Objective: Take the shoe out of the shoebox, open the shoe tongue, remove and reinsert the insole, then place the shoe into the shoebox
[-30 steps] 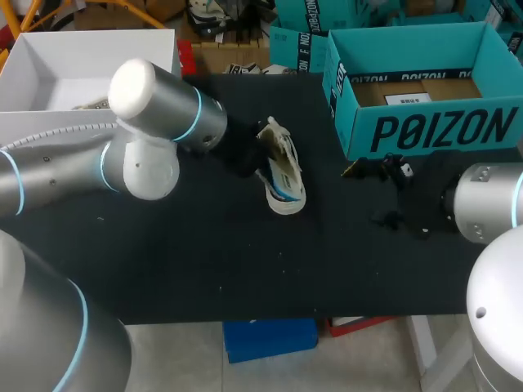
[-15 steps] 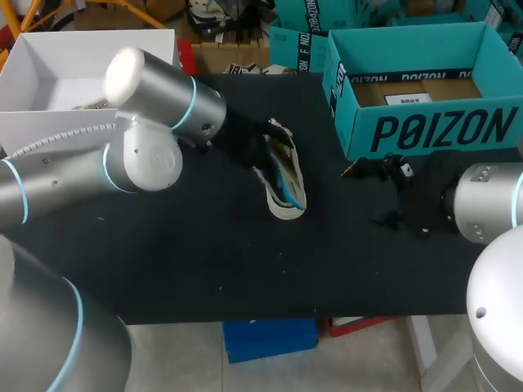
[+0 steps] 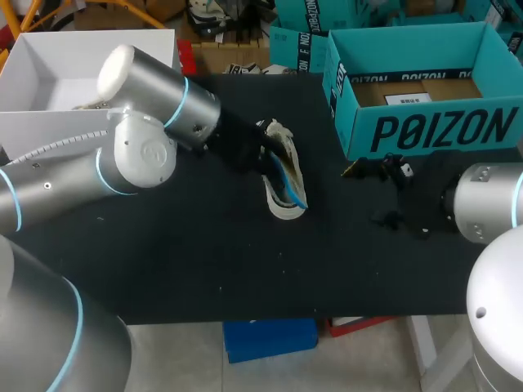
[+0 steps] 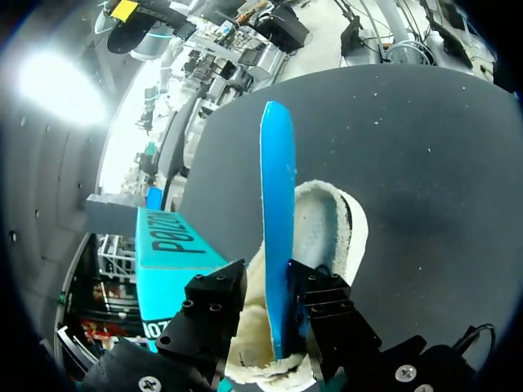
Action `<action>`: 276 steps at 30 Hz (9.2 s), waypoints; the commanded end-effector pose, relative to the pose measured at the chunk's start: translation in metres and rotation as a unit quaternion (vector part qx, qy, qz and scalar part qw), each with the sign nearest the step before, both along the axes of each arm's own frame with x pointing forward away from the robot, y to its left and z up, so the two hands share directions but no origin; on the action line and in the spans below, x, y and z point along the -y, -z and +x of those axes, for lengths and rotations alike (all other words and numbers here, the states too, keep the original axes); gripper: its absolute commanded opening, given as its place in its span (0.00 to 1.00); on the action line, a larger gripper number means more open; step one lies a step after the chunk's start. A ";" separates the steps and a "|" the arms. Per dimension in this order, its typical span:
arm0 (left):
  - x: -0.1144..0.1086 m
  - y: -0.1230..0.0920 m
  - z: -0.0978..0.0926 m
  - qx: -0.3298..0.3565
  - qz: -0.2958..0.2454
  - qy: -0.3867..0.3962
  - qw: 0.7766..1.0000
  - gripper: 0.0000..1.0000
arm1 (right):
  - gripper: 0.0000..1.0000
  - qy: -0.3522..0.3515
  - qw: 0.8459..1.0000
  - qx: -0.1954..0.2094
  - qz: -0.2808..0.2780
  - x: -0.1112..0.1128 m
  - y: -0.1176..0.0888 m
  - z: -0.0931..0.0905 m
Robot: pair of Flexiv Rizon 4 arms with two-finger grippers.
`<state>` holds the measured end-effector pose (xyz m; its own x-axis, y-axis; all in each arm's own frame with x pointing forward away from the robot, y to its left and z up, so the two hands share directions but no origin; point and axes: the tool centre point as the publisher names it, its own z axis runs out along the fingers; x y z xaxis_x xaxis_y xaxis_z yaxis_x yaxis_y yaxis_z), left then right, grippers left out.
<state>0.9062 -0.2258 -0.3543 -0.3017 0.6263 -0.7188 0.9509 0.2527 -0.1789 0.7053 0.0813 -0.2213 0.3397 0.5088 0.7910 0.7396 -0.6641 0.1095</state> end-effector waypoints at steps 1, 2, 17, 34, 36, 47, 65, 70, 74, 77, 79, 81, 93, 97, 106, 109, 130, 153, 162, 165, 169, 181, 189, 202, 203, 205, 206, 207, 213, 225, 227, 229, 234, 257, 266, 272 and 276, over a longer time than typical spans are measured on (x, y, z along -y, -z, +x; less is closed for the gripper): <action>0.001 -0.002 0.003 -0.007 0.013 0.009 1.000 0.25 | 1.00 0.065 0.997 0.039 -0.018 -0.003 0.006 -0.006; 0.001 -0.001 0.002 -0.010 0.016 0.011 1.000 0.19 | 1.00 0.065 0.997 0.039 -0.018 -0.003 0.006 -0.006; -0.002 0.005 0.001 -0.010 0.037 0.024 0.999 0.00 | 1.00 0.065 0.997 0.039 -0.018 -0.003 0.006 -0.006; -0.015 0.007 0.023 0.055 0.077 -0.024 0.995 0.00 | 1.00 0.065 0.997 0.039 -0.018 -0.003 0.006 -0.006; -0.017 0.010 0.025 0.057 0.084 -0.030 0.994 0.00 | 1.00 0.065 0.997 0.039 -0.018 -0.003 0.006 -0.006; -0.027 0.025 0.048 0.050 0.112 -0.074 0.990 0.00 | 1.00 0.065 0.997 0.039 -0.018 -0.003 0.006 -0.006; -0.012 0.014 0.047 0.024 0.051 -0.069 0.996 1.00 | 1.00 0.065 0.997 0.039 -0.018 -0.003 0.006 -0.006; -0.008 0.006 0.033 0.006 0.025 -0.054 0.998 1.00 | 1.00 0.065 0.997 0.039 -0.018 -0.003 0.006 -0.006; -0.008 0.001 0.025 0.007 0.024 -0.038 0.999 1.00 | 1.00 0.065 0.997 0.039 -0.018 -0.003 0.006 -0.006; -0.011 -0.006 0.023 0.006 0.022 -0.035 0.999 1.00 | 1.00 0.065 0.997 0.039 -0.018 -0.003 0.006 -0.006; -0.015 -0.011 0.022 0.012 0.028 -0.034 0.999 1.00 | 1.00 0.065 0.997 0.039 -0.018 -0.003 0.006 -0.006; -0.019 -0.017 0.019 0.016 0.034 -0.035 0.999 1.00 | 1.00 0.065 0.997 0.039 -0.018 -0.003 0.006 -0.006; -0.042 -0.012 0.006 0.016 0.063 -0.050 0.997 0.98 | 1.00 0.065 0.997 0.039 -0.018 -0.003 0.006 -0.006; -0.047 -0.006 0.007 0.015 0.079 -0.055 0.995 0.92 | 1.00 0.065 0.997 0.039 -0.018 -0.003 0.006 -0.006; -0.051 0.008 0.026 0.035 0.119 -0.071 0.990 0.71 | 1.00 0.065 0.997 0.039 -0.018 -0.003 0.006 -0.006; -0.048 0.013 0.032 0.044 0.130 -0.073 0.988 0.73 | 1.00 0.065 0.997 0.039 -0.018 -0.003 0.006 -0.006; -0.033 0.008 0.043 0.121 0.155 -0.056 0.979 0.00 | 1.00 0.065 0.997 0.039 -0.018 -0.003 0.006 -0.006; -0.069 0.018 0.032 0.132 0.136 0.098 0.977 0.00 | 1.00 0.065 0.997 0.039 -0.018 -0.003 0.006 -0.006; -0.069 0.013 0.039 0.139 0.141 0.090 0.976 0.00 | 1.00 0.065 0.997 0.039 -0.018 -0.003 0.006 -0.006; -0.067 0.013 0.034 0.135 0.145 0.089 0.976 1.00 | 1.00 0.065 0.997 0.039 -0.018 -0.003 0.006 -0.006; -0.062 0.009 0.019 0.114 0.127 0.093 0.981 1.00 | 1.00 0.065 0.997 0.039 -0.018 -0.003 0.006 -0.006; -0.055 -0.008 -0.028 0.058 0.069 0.120 0.989 1.00 | 1.00 0.065 0.997 0.039 -0.018 -0.003 0.006 -0.006; -0.059 0.000 -0.044 0.029 0.057 0.120 0.991 1.00 | 1.00 0.065 0.997 0.039 -0.018 -0.003 0.006 -0.006; -0.054 0.005 -0.048 0.029 0.056 0.121 0.991 0.00 | 1.00 0.065 0.997 0.039 -0.018 -0.003 0.006 -0.006; -0.053 0.004 -0.048 0.030 0.054 0.121 0.991 0.00 | 1.00 0.065 0.997 0.039 -0.018 -0.003 0.006 -0.006; -0.052 0.004 -0.048 0.031 0.053 0.121 0.991 0.00 | 1.00 0.065 0.997 0.039 -0.018 -0.003 0.006 -0.006; -0.052 0.004 -0.047 0.032 0.052 0.121 0.991 0.00 | 1.00 0.065 0.997 0.039 -0.018 -0.003 0.006 -0.006; -0.052 0.004 -0.047 0.032 0.052 0.121 0.991 0.00 | 1.00 0.065 0.997 0.039 -0.018 -0.003 0.006 -0.006; -0.051 0.003 -0.048 0.032 0.045 0.120 0.991 0.00 | 1.00 0.065 0.997 0.039 -0.018 -0.003 0.006 -0.006; -0.054 -0.011 -0.052 0.021 0.000 0.108 0.994 0.00 | 1.00 0.065 0.997 0.039 -0.018 -0.003 0.006 -0.006; -0.053 -0.014 -0.054 0.016 -0.009 0.108 0.994 0.00 | 1.00 0.065 0.997 0.039 -0.018 -0.003 0.006 -0.006; -0.054 -0.017 -0.054 0.017 -0.013 0.107 0.994 0.00 | 1.00 0.065 0.997 0.039 -0.018 -0.003 0.006 -0.006; -0.054 -0.026 -0.055 0.024 -0.024 0.105 0.994 0.00 | 1.00 0.065 0.997 0.039 -0.018 -0.003 0.006 -0.006; -0.045 -0.040 -0.063 0.033 -0.121 0.132 0.983 0.00 | 1.00 0.065 0.997 0.039 -0.018 -0.003 0.006 -0.006; -0.050 -0.025 -0.059 0.010 -0.079 0.148 0.986 0.22 | 1.00 0.065 0.997 0.039 -0.018 -0.003 0.006 -0.006; -0.053 -0.020 -0.044 0.031 -0.039 0.107 0.993 1.00 | 1.00 0.065 0.997 0.039 -0.018 -0.003 0.006 -0.006; -0.052 -0.020 -0.040 0.041 -0.030 0.099 0.994 1.00 | 1.00 0.065 0.997 0.039 -0.018 -0.003 0.006 -0.006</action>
